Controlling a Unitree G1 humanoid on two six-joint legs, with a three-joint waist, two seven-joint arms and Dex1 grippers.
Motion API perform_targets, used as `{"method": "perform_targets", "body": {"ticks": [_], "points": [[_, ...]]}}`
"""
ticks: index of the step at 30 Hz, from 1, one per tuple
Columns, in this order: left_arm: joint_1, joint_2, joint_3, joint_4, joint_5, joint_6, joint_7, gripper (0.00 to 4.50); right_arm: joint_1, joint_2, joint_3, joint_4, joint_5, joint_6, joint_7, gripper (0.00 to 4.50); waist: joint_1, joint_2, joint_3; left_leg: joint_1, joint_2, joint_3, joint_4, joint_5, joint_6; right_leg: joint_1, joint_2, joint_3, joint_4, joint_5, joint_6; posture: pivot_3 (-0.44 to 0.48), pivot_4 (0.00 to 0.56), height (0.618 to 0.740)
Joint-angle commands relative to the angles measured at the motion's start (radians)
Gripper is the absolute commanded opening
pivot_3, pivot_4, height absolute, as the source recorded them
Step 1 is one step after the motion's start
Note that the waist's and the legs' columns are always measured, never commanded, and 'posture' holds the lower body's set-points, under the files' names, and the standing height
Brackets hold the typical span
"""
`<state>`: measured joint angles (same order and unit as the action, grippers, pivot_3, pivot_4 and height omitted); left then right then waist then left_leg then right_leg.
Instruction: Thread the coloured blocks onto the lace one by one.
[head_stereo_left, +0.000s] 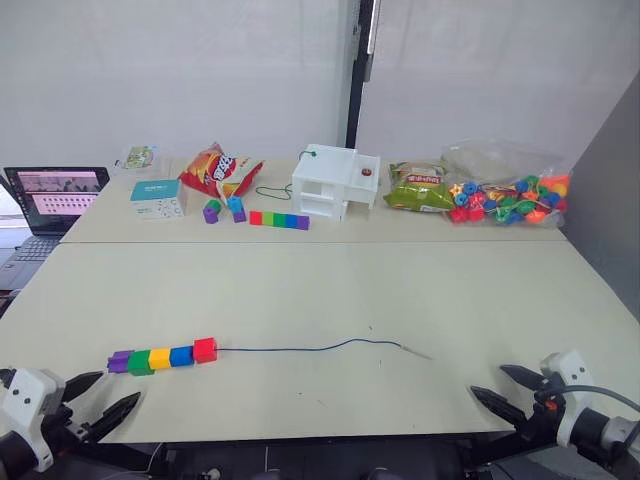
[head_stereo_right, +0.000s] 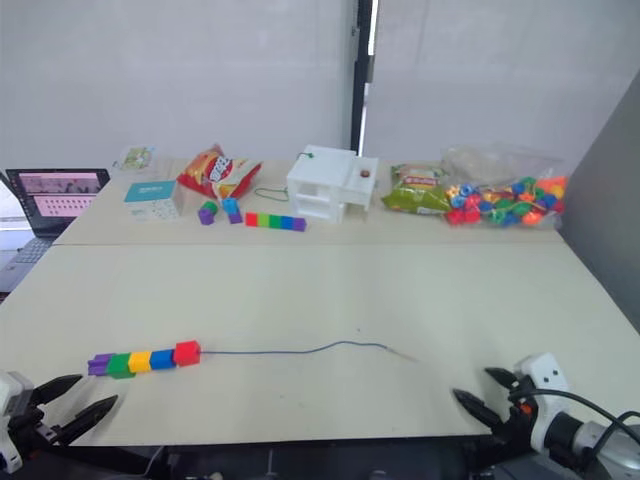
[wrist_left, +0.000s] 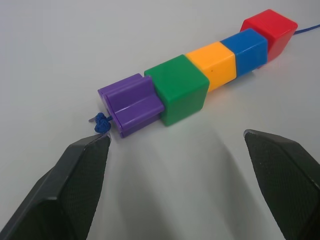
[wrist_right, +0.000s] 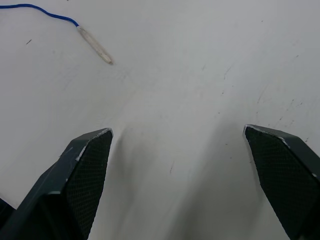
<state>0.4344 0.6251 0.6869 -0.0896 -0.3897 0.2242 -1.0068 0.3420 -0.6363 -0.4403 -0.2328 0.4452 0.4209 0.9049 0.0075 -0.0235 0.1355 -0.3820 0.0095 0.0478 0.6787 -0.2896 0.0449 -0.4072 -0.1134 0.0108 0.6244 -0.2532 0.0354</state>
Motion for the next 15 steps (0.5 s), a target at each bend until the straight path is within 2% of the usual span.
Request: {"method": "perform_targets", "body": {"ticks": [1, 7, 15], "points": [[0.000, 0.021, 0.005, -0.032, -0.022, 0.017, 0.030, 4.50, 0.006, -0.014, -0.023, -0.015, 0.019, -0.008, -0.004, 4.43, 0.000, 0.000, 0.000, 0.000, 0.000, 0.000, 0.000, 0.000, 0.000, 0.000, 0.000, 0.000, 0.000, 0.000, 0.000, 0.000, 0.150, 0.740], [0.004, 0.034, -0.005, -0.047, -0.018, 0.013, 0.045, 4.50, 0.015, -0.012, -0.025, -0.019, 0.031, -0.004, -0.004, 4.43, 0.001, 0.000, 0.000, 0.000, 0.000, 0.000, 0.000, 0.000, 0.000, 0.000, 0.000, 0.000, 0.000, 0.000, 0.000, 0.000, 0.150, 0.740], [0.010, 0.039, -0.009, -0.077, -0.075, 0.051, 0.029, 4.50, 0.010, -0.012, -0.017, -0.027, 0.034, 0.002, -0.013, 4.43, 0.001, 0.000, 0.000, 0.000, 0.000, 0.000, 0.000, 0.000, 0.000, 0.000, 0.000, 0.000, 0.000, 0.000, -0.001, 0.000, 0.150, 0.740]]}}
